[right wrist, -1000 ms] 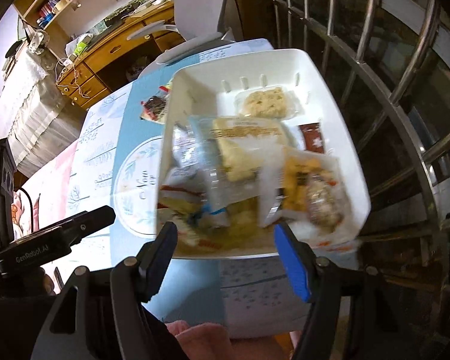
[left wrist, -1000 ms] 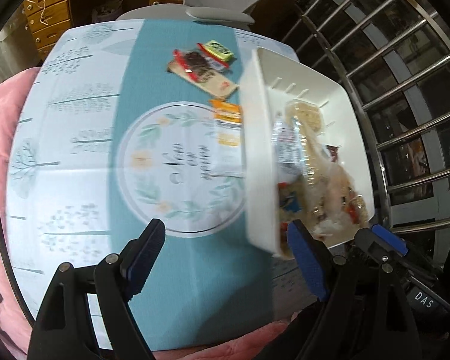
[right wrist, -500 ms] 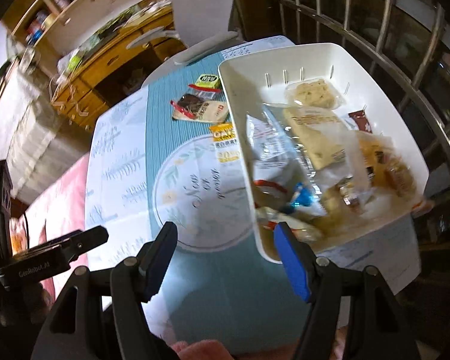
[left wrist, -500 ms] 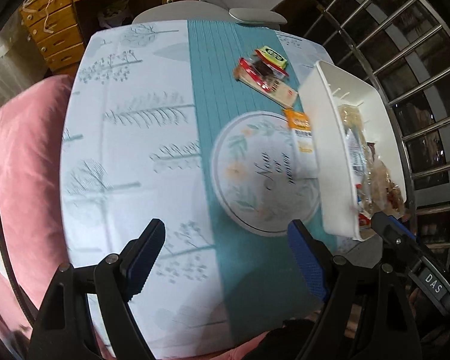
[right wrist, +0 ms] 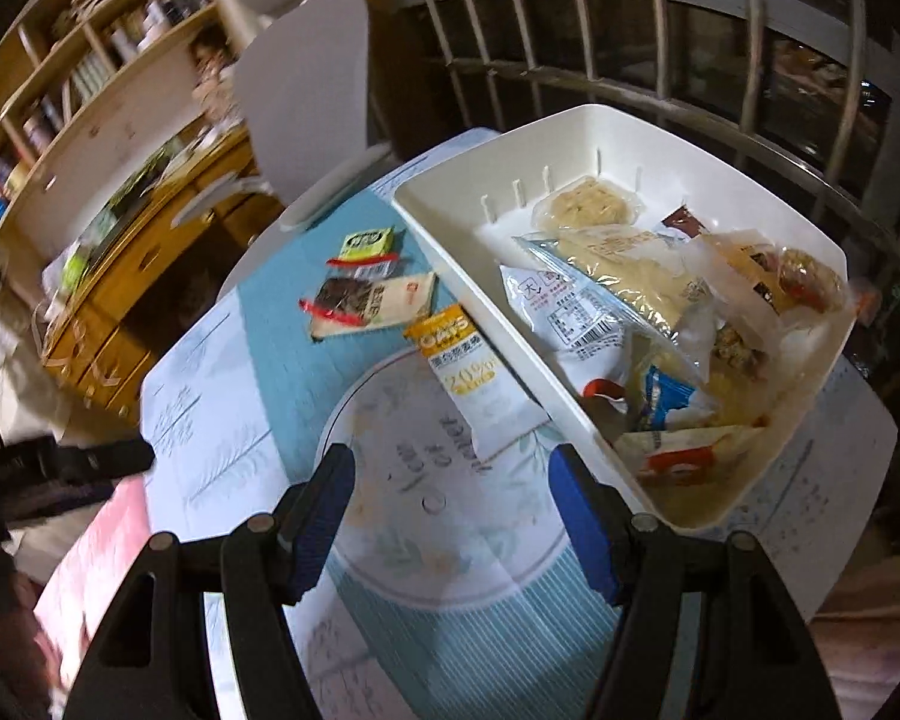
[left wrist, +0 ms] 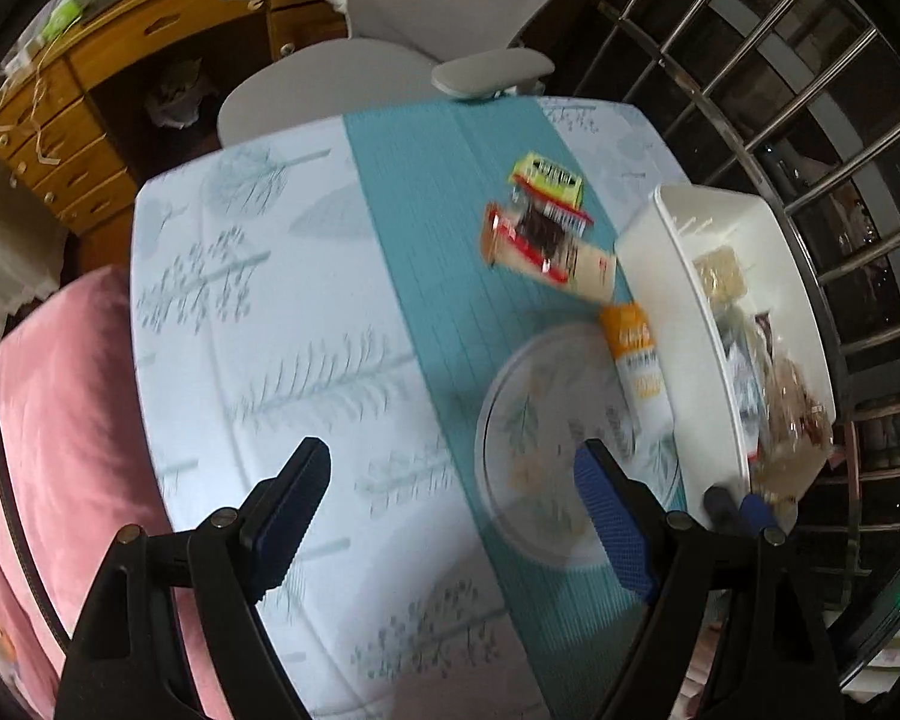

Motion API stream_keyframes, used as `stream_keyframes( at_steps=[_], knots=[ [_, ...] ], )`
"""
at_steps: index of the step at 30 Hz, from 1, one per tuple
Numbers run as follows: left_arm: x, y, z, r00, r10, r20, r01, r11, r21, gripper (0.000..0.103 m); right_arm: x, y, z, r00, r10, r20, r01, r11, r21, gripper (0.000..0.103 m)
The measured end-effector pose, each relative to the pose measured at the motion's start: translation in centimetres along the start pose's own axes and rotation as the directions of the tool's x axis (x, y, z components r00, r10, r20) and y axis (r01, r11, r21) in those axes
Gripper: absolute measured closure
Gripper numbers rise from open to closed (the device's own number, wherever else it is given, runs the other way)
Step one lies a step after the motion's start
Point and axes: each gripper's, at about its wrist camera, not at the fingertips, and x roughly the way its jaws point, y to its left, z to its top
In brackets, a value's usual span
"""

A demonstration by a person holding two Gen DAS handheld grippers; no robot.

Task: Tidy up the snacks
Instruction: 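Withdraw both open tools from the tray toward the remaining packets, then grasp the red-topped clear bag with left tool while right grasps the white OATS packet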

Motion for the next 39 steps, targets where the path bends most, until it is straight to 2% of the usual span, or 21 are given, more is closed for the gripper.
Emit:
stream_keyframes(
  at_steps=[5,9,13,15,18,27,32,39],
  knots=[
    [2.1,-1.4,3.6,1.0,0.002,-0.003,-0.002,0.999,0.043,0.02,2.4,0.7,-0.9,0.997,-0.039,0.069,0.039,0.999,0.012,0.036],
    [4.5,-3.0,6.3,1.0,0.006,-0.005,-0.005,0.993,0.116,0.02,3.8,1.5,-1.6,0.991,-0.065,0.119,0.067,0.998,-0.013,0.036],
    [7.5,-4.8,9.0,1.0,0.028,-0.01,-0.026,0.984,0.176,0.02,5.3,2.3,-2.0,0.981,-0.127,0.149,0.133,0.991,-0.032,0.036],
    [8.7,-5.5,10.0,1.0,0.03,-0.01,-0.027,0.981,0.19,0.02,6.2,2.5,-2.2,0.974,-0.176,0.146,0.182,0.983,-0.031,0.036],
    [10.9,-6.4,11.4,0.999,0.034,-0.026,-0.028,0.976,0.217,0.02,7.3,2.7,-2.2,0.967,-0.207,0.146,0.212,0.977,-0.025,0.036],
    [15.2,-8.0,13.8,0.994,0.111,-0.025,-0.099,0.955,0.279,0.02,10.8,1.8,-1.9,0.964,-0.255,0.072,0.254,0.967,0.021,0.036],
    [17.0,-8.5,14.2,0.989,0.138,-0.05,-0.116,0.945,0.306,0.02,11.4,1.8,-1.7,0.962,-0.265,0.072,0.264,0.964,0.017,0.036],
    [18.4,-9.0,14.8,0.986,0.154,-0.057,-0.129,0.943,0.308,0.02,12.4,1.9,-1.5,0.969,-0.245,0.037,0.246,0.969,-0.014,0.036]
  ],
)
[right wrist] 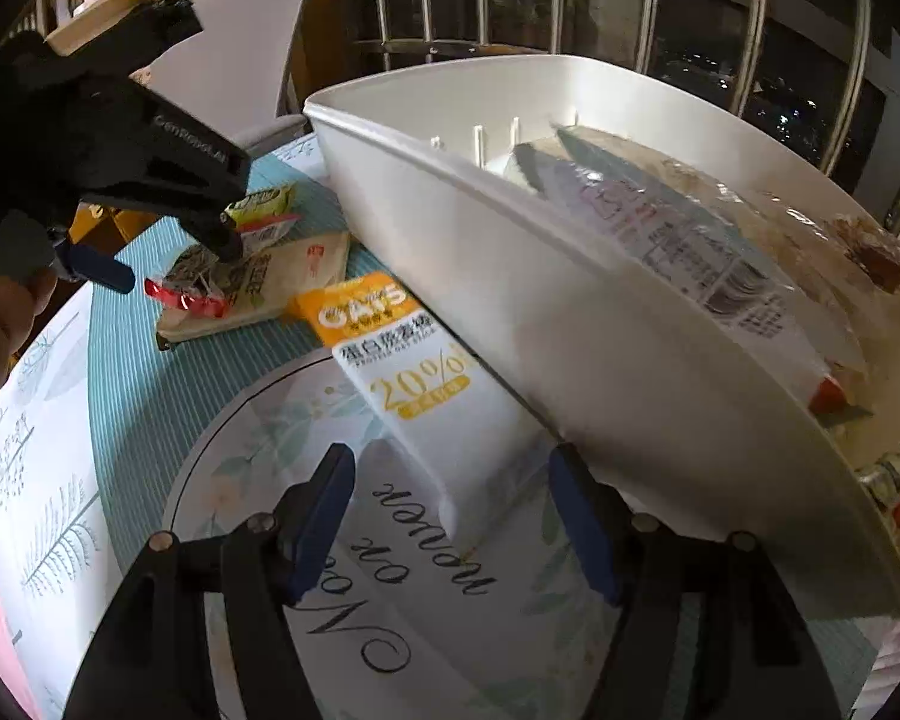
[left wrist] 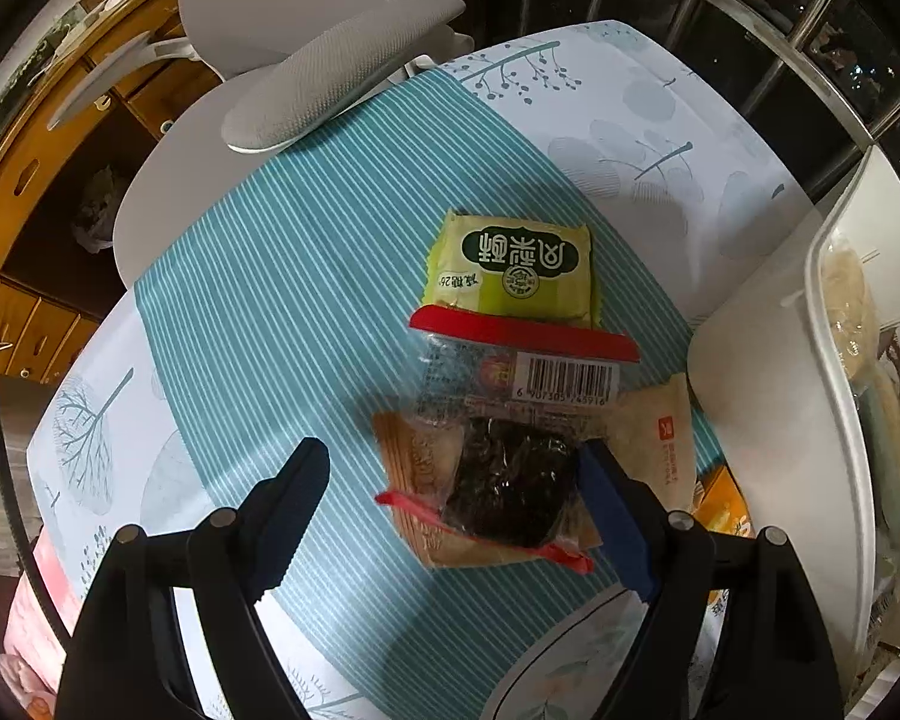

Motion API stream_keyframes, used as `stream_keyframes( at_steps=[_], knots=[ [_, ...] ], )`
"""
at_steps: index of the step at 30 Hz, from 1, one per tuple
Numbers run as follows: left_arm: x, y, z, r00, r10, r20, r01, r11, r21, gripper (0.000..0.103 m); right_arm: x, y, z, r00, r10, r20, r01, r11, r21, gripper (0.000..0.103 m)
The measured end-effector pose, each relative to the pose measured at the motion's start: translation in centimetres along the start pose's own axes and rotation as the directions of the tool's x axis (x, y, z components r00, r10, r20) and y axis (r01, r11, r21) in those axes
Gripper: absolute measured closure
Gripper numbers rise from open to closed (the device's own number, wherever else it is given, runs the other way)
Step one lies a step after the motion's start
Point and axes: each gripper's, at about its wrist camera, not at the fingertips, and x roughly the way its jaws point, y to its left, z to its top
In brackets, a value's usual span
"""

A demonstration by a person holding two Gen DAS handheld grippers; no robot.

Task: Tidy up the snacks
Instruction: 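Grasp the red-topped clear bag with left tool while right grasps the white OATS packet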

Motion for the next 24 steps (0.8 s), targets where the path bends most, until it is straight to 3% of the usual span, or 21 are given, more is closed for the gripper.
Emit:
stream_keyframes(
  at_steps=[2,8,15,18,21,24],
  knots=[
    [0.2,0.1,0.2,1.0,-0.004,0.003,0.004,1.0,-0.007,0.02,0.1,0.3,0.0,1.0,-0.008,0.0,0.008,1.0,-0.016,0.038],
    [0.6,0.1,0.5,1.0,-0.011,0.02,0.012,0.999,-0.033,0.02,0.2,0.2,0.2,1.0,-0.009,0.023,0.01,0.999,-0.05,0.061],
    [0.0,-0.3,-0.3,0.998,-0.053,0.021,0.054,0.996,-0.065,0.05,0.0,0.2,0.0,0.999,0.036,0.028,-0.033,0.994,-0.101,0.078],
    [-0.3,-0.5,-0.8,0.998,-0.059,0.016,0.06,0.995,-0.083,0.053,0.0,0.3,0.2,0.998,0.048,0.028,-0.045,0.993,-0.112,0.087],
    [-0.6,-0.5,-1.4,0.997,-0.073,0.02,0.075,0.992,-0.099,0.065,0.1,0.2,0.4,0.998,0.06,0.02,-0.058,0.991,-0.119,0.094],
    [-0.9,-0.6,-2.1,0.998,-0.065,0.003,0.065,0.993,-0.101,0.065,0.0,0.2,0.5,0.997,0.071,0.003,-0.07,0.991,-0.114,0.098]
  ],
)
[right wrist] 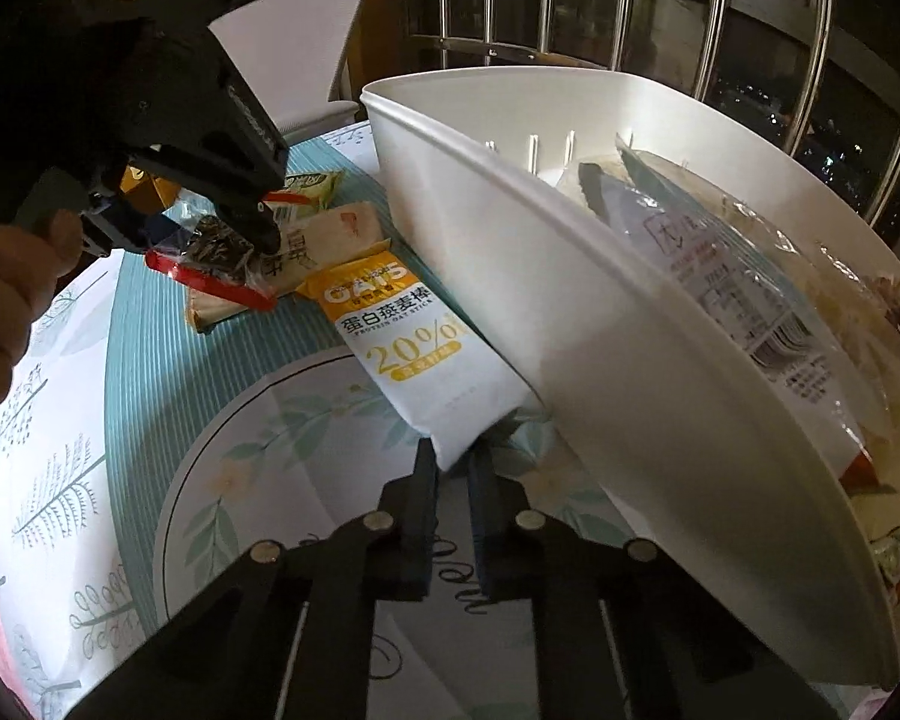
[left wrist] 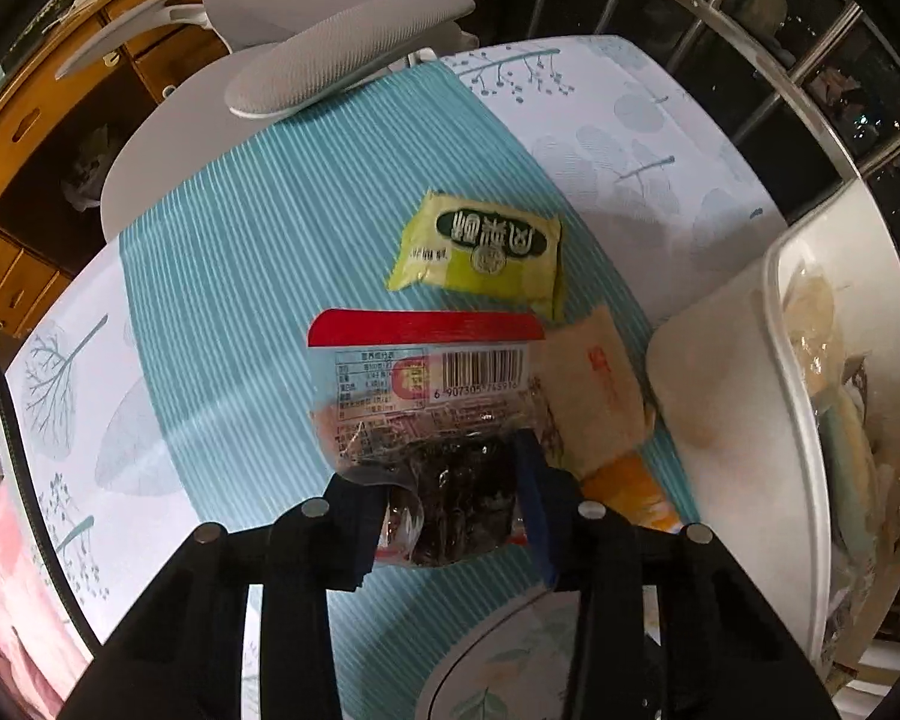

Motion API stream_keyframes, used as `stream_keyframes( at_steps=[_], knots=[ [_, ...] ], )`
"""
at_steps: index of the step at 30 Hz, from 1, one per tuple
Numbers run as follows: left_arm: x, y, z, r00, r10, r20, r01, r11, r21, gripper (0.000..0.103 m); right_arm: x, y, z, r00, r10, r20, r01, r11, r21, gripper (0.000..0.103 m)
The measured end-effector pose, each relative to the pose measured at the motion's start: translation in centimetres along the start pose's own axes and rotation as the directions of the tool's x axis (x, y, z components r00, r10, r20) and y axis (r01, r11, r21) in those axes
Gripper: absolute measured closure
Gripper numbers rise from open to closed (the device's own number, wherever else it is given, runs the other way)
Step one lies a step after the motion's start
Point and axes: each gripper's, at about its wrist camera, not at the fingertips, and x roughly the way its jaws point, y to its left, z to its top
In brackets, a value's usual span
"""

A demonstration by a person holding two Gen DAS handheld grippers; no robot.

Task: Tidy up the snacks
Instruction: 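Grasp the red-topped clear bag with left tool while right grasps the white OATS packet, then carry the red-topped bag with left tool while right carries OATS packet over the tray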

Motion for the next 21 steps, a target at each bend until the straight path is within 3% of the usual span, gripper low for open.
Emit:
stream_keyframes(
  at_steps=[11,21],
  knots=[
    [-3.4,2.1,-2.9,1.0,-0.013,0.009,0.013,0.997,-0.075,0.065,-2.0,0.5,-0.3,0.999,0.042,0.003,-0.042,0.999,-0.031,0.102],
    [-10.2,4.0,-6.6,0.998,-0.025,0.061,0.033,0.99,-0.137,0.065,-6.8,0.5,0.0,0.996,0.083,0.043,-0.081,0.996,-0.035,0.102]
  ],
)
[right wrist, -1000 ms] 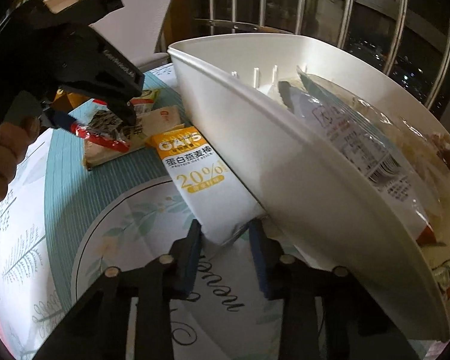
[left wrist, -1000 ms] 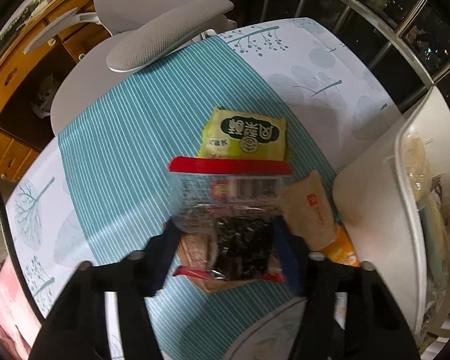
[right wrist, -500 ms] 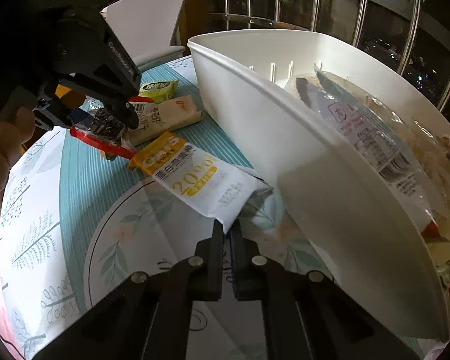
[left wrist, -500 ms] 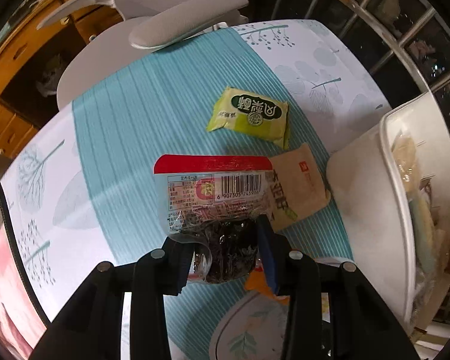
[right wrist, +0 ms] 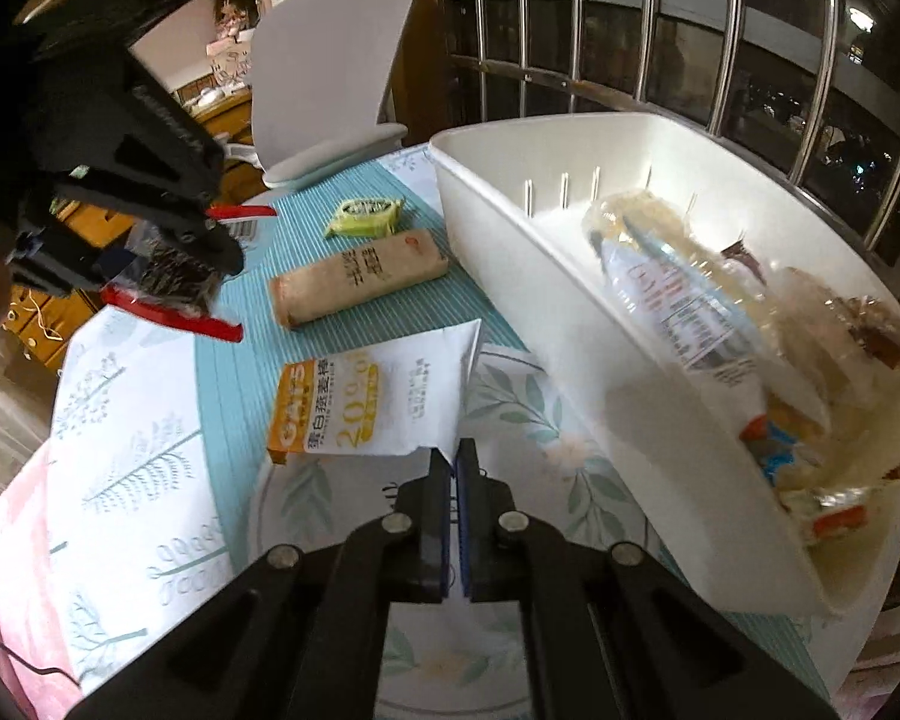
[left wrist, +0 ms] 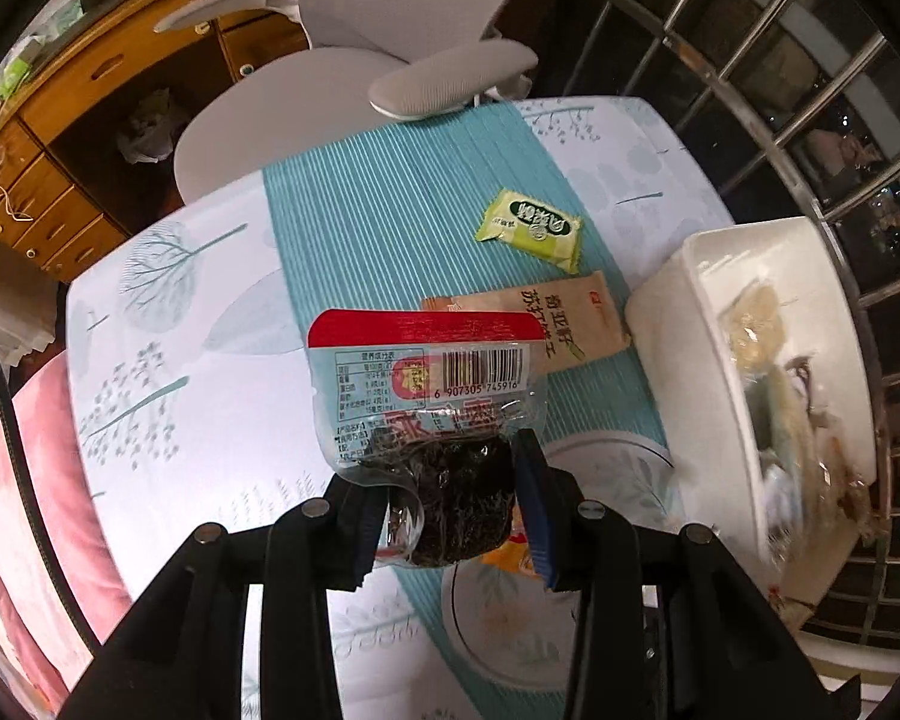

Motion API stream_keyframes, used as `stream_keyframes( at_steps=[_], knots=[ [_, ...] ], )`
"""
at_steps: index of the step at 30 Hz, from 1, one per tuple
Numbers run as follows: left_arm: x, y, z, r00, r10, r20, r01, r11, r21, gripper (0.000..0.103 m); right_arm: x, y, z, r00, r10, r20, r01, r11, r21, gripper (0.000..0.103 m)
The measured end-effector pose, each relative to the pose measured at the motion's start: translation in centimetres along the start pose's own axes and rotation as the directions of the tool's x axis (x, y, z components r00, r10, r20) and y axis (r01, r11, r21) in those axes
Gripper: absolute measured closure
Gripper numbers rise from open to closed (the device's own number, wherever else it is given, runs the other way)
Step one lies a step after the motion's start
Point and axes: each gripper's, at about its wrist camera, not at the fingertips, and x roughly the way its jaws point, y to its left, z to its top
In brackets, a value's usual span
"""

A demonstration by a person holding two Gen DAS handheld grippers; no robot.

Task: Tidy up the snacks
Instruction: 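Carry the red-topped bag with left tool while right carries OATS packet over the tray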

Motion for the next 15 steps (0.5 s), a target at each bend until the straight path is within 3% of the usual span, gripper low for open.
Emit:
stream_keyframes(
  at_steps=[15],
  knots=[
    [-9.9,-0.9,-5.2,0.992,-0.087,0.089,0.089,0.996,-0.018,0.065,-8.9,-2.1,3.1,0.995,0.011,0.1,-0.009,1.0,-0.022,0.102]
  ],
)
